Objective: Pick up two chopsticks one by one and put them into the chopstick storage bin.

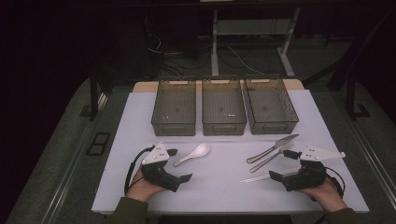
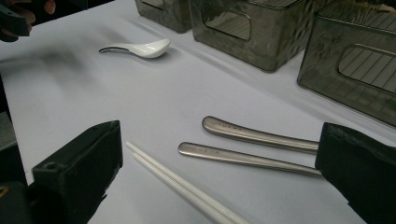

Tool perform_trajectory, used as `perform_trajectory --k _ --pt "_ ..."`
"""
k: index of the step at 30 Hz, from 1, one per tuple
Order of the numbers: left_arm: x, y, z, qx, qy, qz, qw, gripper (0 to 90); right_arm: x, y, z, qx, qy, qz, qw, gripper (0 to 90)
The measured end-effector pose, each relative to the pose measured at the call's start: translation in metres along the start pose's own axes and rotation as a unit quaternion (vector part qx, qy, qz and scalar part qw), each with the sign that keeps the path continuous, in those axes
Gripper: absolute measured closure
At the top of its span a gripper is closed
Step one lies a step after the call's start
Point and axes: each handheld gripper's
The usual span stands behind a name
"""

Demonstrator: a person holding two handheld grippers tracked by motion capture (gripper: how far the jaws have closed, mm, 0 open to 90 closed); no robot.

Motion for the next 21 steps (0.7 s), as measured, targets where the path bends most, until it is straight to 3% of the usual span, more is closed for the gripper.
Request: perform_trajectory --k 8,21 --pt "0.000 0.000 0.000 -0.002 -0.002 0.001 1.0000 0.0 0.002 0.001 -0.003 -0.003 0.001 -0.002 1.0000 0.9" --pt "0.000 0.001 0.001 -0.005 -0.003 -0.001 1.0000 0.0 0.008 0.020 -0.010 -0.033 -0.046 -0.009 0.9984 6.6"
Point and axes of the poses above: each handheld gripper's, and its own axes: z roughly forward along the jaws, x roughly out of its top, y roughly to its right, and after that the axes turned 2 degrees about -z, right-handed
